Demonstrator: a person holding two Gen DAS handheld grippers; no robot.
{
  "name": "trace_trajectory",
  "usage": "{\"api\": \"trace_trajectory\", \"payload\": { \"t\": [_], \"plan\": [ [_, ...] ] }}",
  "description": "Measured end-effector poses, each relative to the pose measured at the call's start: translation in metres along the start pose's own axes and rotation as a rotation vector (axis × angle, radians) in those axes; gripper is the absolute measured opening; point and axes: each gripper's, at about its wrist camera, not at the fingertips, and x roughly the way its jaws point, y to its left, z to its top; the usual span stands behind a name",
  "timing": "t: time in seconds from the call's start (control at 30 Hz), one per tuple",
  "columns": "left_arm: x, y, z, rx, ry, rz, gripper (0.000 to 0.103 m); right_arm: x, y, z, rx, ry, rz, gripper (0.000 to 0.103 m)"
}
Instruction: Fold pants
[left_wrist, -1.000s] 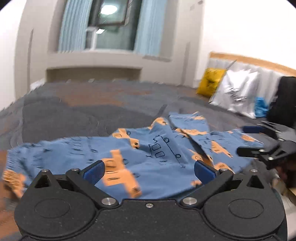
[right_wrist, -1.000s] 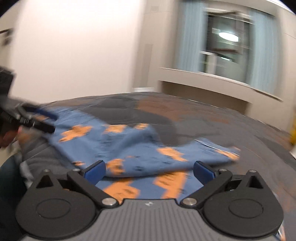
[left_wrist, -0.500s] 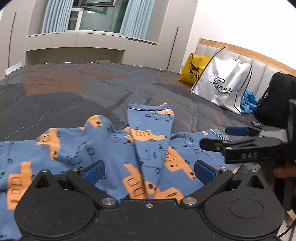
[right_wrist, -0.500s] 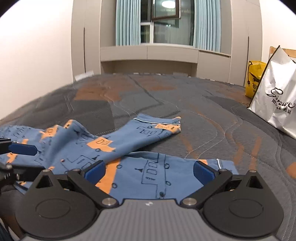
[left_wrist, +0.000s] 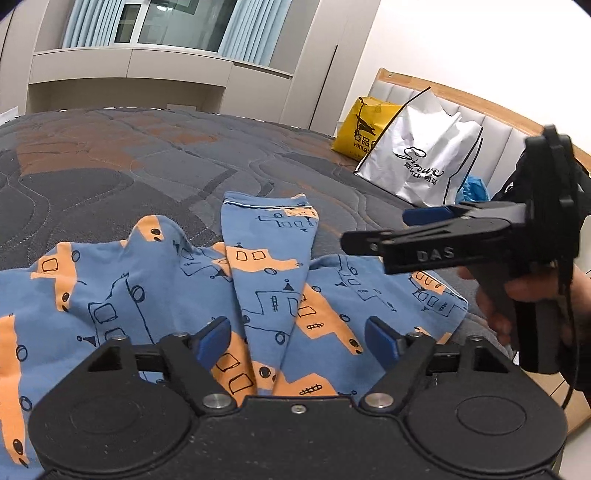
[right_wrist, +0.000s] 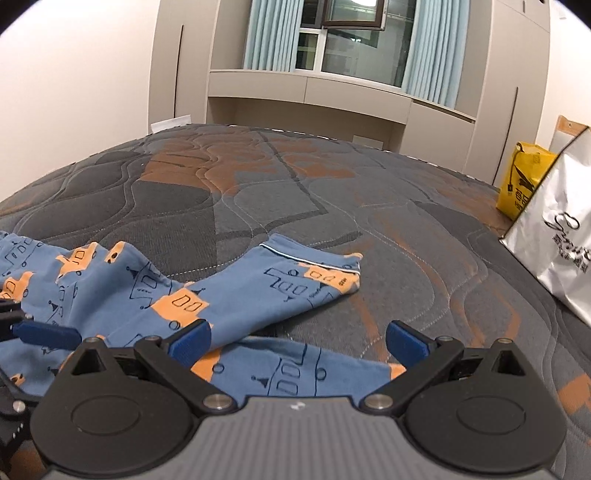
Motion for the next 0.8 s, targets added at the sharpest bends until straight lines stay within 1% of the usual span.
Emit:
{"api": "trace_trajectory", "payload": {
  "t": [0.03, 0.13, 0.17, 0.2, 0.23, 0.27, 0.3, 0.33, 0.4, 0.47, 0.53, 0.6, 0.67, 0.73, 0.77, 0.8],
  "plan": [
    [0.001, 0.000, 0.000, 0.000, 0.001, 0.000, 0.076, 0.002, 0.001, 0.003, -0.009, 0.001, -0.001, 0.103],
    [0.004, 0.001, 0.002, -0.011, 0.016, 0.003, 0.063, 0.007, 0.005, 0.010, -0.026, -0.003, 0.001, 0.103],
    [0.005, 0.002, 0.002, -0.019, 0.023, 0.004, 0.053, 0.009, 0.005, 0.012, -0.029, -0.005, 0.005, 0.103],
    [0.006, 0.003, 0.003, -0.025, 0.026, 0.003, 0.040, 0.011, 0.006, 0.014, -0.030, -0.007, 0.011, 0.103],
    [0.006, 0.004, 0.004, -0.035, 0.028, 0.002, 0.032, 0.013, 0.006, 0.016, -0.029, -0.007, 0.017, 0.103],
    [0.006, 0.007, 0.004, -0.051, 0.029, -0.002, 0.019, 0.015, 0.006, 0.018, -0.028, -0.006, 0.024, 0.103],
    [0.005, 0.009, 0.004, -0.066, 0.026, -0.006, 0.012, 0.017, 0.006, 0.020, -0.029, -0.005, 0.031, 0.102],
    [0.005, 0.013, 0.004, -0.085, 0.021, -0.011, 0.011, 0.019, 0.006, 0.022, -0.032, -0.004, 0.033, 0.102],
    [0.003, 0.017, 0.004, -0.110, 0.009, -0.015, 0.002, 0.024, 0.008, 0.026, -0.044, 0.000, 0.035, 0.096],
    [0.002, 0.019, 0.005, -0.124, 0.002, -0.017, 0.002, 0.028, 0.010, 0.031, -0.052, 0.009, 0.050, 0.092],
    [0.002, 0.020, 0.004, -0.131, 0.004, -0.024, 0.004, 0.032, 0.012, 0.036, -0.053, 0.012, 0.064, 0.091],
    [0.002, 0.023, 0.002, -0.147, 0.006, -0.016, 0.024, 0.036, 0.013, 0.042, -0.063, 0.022, 0.076, 0.085],
    [0.002, 0.024, 0.000, -0.158, 0.007, -0.006, 0.030, 0.043, 0.014, 0.049, -0.064, 0.042, 0.093, 0.083],
    [0.002, 0.027, -0.001, -0.178, 0.005, -0.012, 0.035, 0.053, 0.013, 0.058, -0.050, 0.071, 0.118, 0.080],
    [0.002, 0.029, -0.001, -0.193, 0.002, -0.018, 0.038, 0.058, 0.013, 0.064, -0.040, 0.084, 0.126, 0.076],
    [0.002, 0.030, -0.001, -0.205, -0.002, -0.023, 0.038, 0.064, 0.014, 0.069, -0.031, 0.099, 0.135, 0.073]
  ]
}}
